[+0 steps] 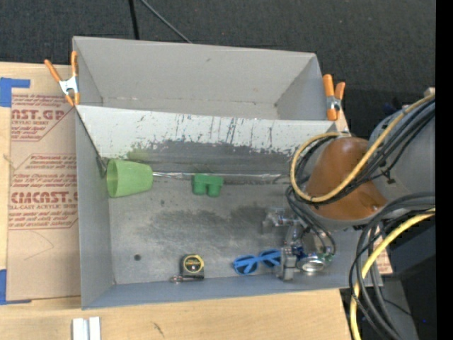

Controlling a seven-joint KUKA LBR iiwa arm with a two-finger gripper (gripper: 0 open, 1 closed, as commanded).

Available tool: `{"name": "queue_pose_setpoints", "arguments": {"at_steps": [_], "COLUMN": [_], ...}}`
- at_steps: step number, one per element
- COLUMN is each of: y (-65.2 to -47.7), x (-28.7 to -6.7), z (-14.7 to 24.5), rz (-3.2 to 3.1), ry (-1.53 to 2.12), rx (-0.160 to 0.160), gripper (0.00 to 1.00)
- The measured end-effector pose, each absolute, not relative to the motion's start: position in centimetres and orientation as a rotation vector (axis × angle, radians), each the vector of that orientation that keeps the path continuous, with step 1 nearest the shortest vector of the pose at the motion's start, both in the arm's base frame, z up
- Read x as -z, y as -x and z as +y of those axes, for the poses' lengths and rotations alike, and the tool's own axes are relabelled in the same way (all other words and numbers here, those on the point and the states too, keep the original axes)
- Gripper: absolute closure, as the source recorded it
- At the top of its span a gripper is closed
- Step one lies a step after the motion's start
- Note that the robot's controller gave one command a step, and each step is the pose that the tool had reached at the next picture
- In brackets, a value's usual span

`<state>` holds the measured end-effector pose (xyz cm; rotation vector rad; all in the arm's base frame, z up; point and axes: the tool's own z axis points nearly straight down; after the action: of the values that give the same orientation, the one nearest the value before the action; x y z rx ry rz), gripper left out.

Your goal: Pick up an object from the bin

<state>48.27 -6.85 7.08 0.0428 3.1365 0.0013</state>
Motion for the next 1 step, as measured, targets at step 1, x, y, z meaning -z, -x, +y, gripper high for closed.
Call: {"name": "queue_pose_setpoints", "arguments": {"at_steps": [1], "y": [-48.17], "x": [-7.07], "z": [-6.85], "rz": [3.141], "ry": [-0.041], "rx": [-0.001], "gripper": [1.0]}}
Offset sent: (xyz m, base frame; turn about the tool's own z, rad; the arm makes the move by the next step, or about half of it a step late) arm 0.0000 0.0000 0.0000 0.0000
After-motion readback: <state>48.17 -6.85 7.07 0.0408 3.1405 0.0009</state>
